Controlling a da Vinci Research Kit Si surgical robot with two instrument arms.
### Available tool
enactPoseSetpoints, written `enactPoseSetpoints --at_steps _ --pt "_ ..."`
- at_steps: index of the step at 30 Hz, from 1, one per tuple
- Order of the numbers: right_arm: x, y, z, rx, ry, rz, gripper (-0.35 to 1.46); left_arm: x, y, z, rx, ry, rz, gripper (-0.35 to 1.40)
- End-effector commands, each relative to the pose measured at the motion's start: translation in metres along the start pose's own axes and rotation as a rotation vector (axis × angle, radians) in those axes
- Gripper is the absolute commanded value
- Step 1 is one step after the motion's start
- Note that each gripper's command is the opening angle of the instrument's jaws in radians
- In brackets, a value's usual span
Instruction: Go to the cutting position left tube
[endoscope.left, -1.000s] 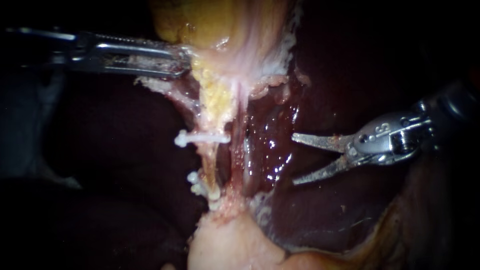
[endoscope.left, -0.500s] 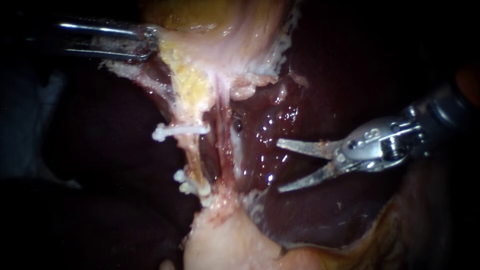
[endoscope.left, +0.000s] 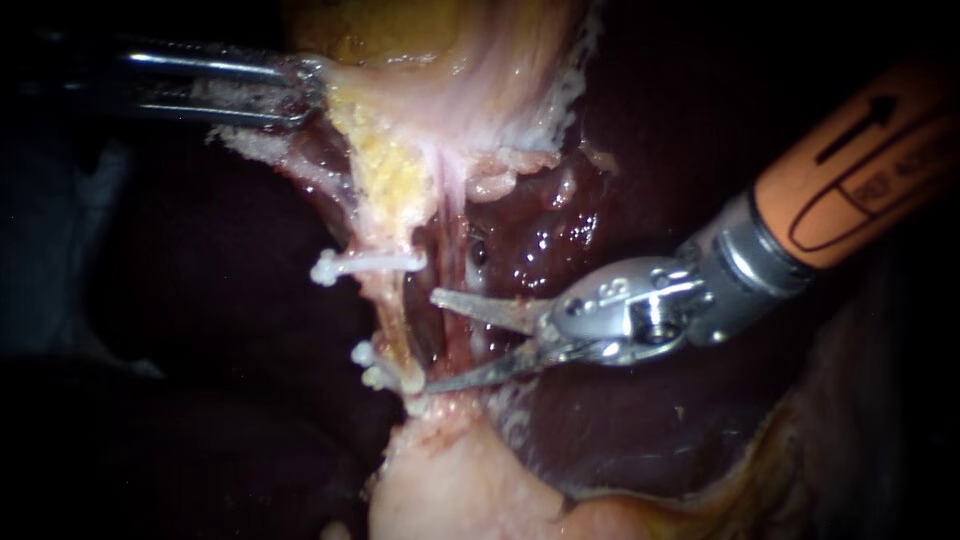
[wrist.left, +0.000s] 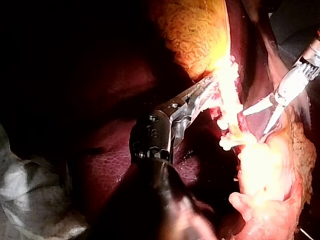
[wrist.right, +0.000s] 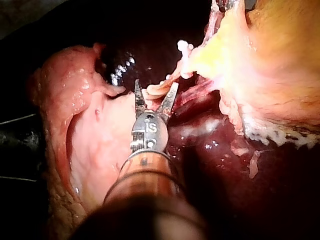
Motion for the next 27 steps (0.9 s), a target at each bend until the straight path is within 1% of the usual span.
enactPoseSetpoints --at_steps 1,5,7,10,12,14,16,19,22,24,27 --pt "-0.0004 0.0002 0.0002 0.004 -0.001 0.003 1.45 0.0 0.0 0.0 0.0 0.0 0.001 -0.35" --pt "-0.0019 0.0016 0.001 0.003 0.001 0.007 1.45 -0.0001 0.0 0.0001 0.0 0.0 0.001 -0.35" --pt "-0.0023 0.0023 0.001 0.003 0.0 0.012 1.45 -0.0001 0.0 0.0001 0.0 0.0 0.001 -0.35" --pt "-0.0028 0.0033 0.001 0.006 0.001 0.017 1.45 -0.0001 0.0 0.0001 0.0 0.0 0.002 -0.35" --pt "-0.003 0.0038 0.0012 0.02 0.002 0.017 1.43 -0.0002 0.0 0.0001 -0.002 -0.001 0.002 -0.35" --pt "-0.003 0.0041 0.0015 0.041 0.004 0.022 1.43 -0.0002 0.0 0.0001 -0.002 -0.001 0.002 -0.35" --pt "-0.0029 0.0041 0.0021 0.076 0.021 0.019 1.43 -0.0002 0.0 0.0001 -0.002 -0.001 0.002 -0.35" --pt "-0.0024 0.0037 0.0032 0.125 0.057 0.017 1.43 -0.0002 0.0 0.0001 -0.002 -0.001 0.002 -0.35" --pt "-0.0014 0.0031 0.0046 0.179 0.069 0.024 1.4 -0.0002 0.0 0.0001 -0.002 -0.001 0.002 -0.35" --pt "-0.0008 0.0028 0.0055 0.178 0.07 0.018 1.4 -0.0002 0.0 0.0002 -0.002 -0.001 0.002 -0.35" --pt "0.0001 0.0025 0.0069 0.171 0.074 0.033 1.36 -0.0002 0.0 0.0002 -0.002 -0.001 0.002 -0.35"
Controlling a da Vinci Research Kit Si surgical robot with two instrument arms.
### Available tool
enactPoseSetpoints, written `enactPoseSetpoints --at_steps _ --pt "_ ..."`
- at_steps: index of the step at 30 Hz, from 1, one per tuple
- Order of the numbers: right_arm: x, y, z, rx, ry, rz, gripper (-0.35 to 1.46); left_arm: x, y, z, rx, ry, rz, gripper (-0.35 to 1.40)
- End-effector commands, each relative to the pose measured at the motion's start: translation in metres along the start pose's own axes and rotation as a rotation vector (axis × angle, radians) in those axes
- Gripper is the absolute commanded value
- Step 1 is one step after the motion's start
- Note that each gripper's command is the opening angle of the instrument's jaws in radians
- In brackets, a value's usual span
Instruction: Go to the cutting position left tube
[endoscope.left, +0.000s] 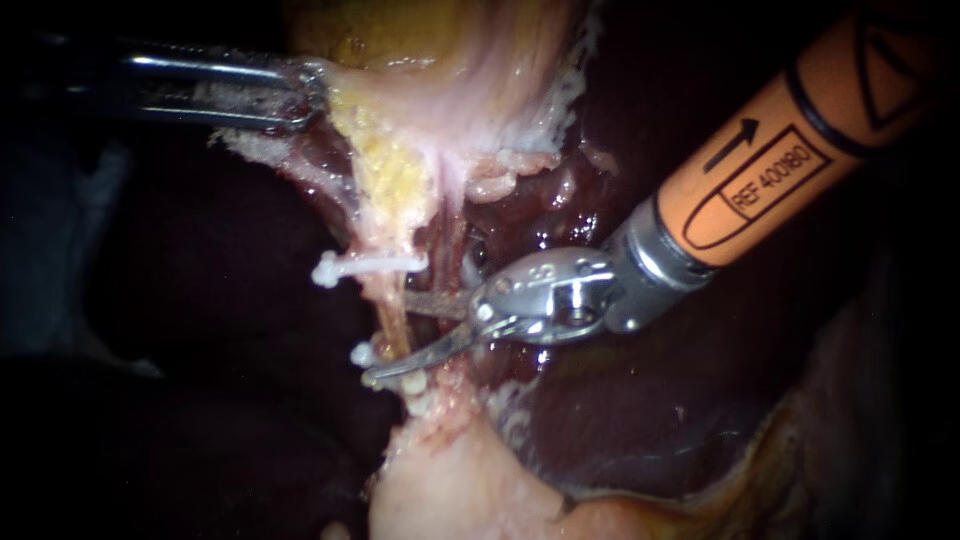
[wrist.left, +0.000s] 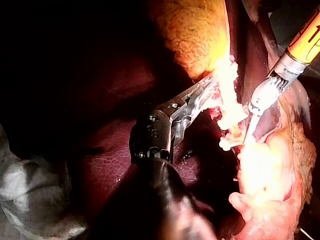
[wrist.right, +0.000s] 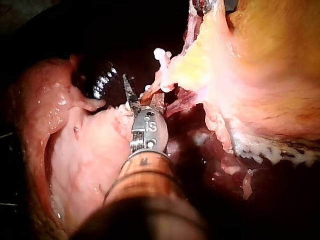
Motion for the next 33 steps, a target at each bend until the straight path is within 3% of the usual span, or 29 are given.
enactPoseSetpoints --at_steps 1,9,16,28,33 --pt "0.0002 0.0001 0.0006 -0.016 -0.002 0.006 1.36 0.0 0.0 0.0 0.0 0.0 0.0 -0.35" --pt "0.0017 0.0004 0.0032 -0.079 0.002 0.028 1.36 -0.0001 0.0 0.0002 0.001 0.001 0.0 -0.35" --pt "0.0029 -0.0009 0.0038 -0.082 0.021 0.03 1.38 -0.0001 0.0 0.0003 0.002 0.001 0.001 -0.35" --pt "0.0077 -0.0037 0.0019 -0.048 0.116 0.046 1.4 -0.0001 0.0 0.0002 0.002 0.001 0.001 -0.35" --pt "0.0081 -0.0039 0.0017 -0.046 0.12 0.047 1.4 -0.0001 0.0 0.0002 0.002 0.001 0.001 -0.35"
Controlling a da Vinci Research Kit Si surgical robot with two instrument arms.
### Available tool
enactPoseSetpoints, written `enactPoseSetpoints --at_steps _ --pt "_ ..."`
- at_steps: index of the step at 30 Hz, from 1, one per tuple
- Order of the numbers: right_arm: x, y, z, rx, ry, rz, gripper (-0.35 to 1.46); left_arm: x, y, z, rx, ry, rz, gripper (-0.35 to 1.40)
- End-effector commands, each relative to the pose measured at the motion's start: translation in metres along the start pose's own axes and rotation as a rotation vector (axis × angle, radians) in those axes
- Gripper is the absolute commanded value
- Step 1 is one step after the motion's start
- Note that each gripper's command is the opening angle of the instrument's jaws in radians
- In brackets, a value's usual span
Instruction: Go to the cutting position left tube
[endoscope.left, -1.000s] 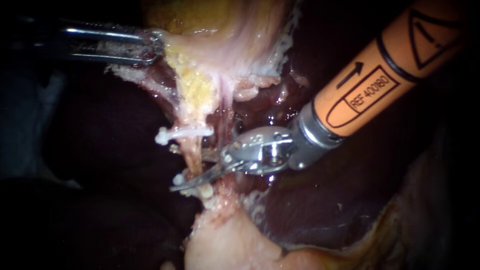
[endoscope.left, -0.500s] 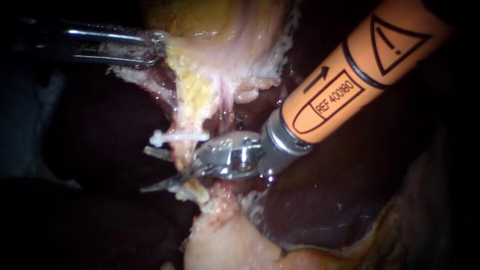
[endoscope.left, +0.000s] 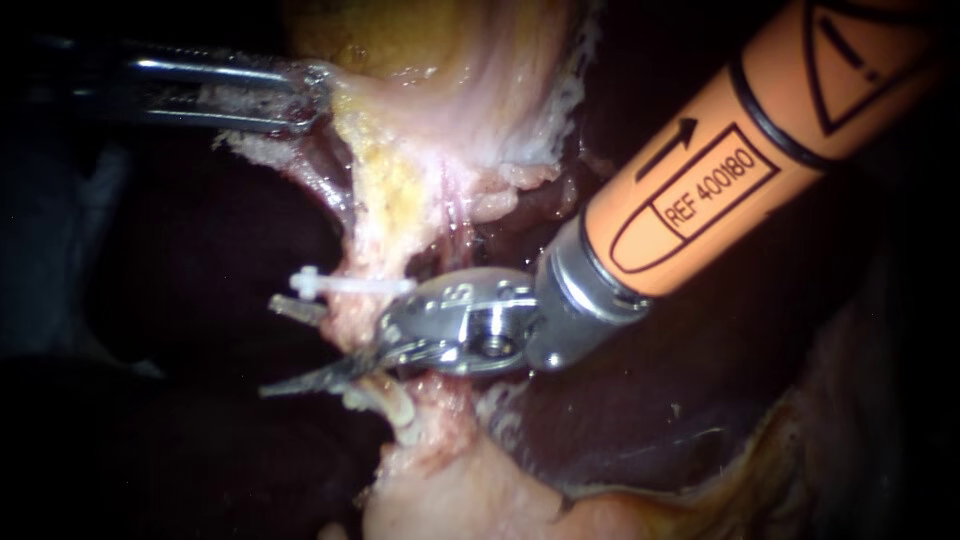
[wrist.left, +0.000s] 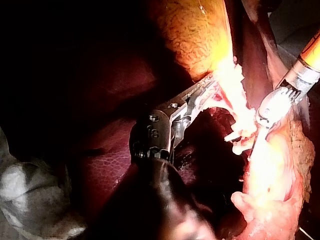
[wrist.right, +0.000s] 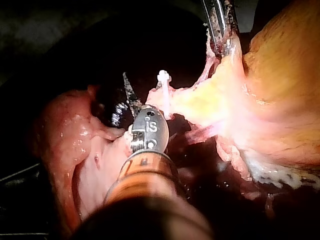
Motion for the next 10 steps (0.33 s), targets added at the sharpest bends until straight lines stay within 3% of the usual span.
enactPoseSetpoints --at_steps 1,10 --pt "-0.0002 0.0 0.0001 0.001 -0.001 -0.001 1.4 0.0 0.0 0.0 0.0 0.0 0.0 -0.35" --pt "-0.0004 0.0003 0.0 0.0 -0.002 0.005 1.41 0.0 0.0 0.0 0.0 0.0 0.0 -0.35"
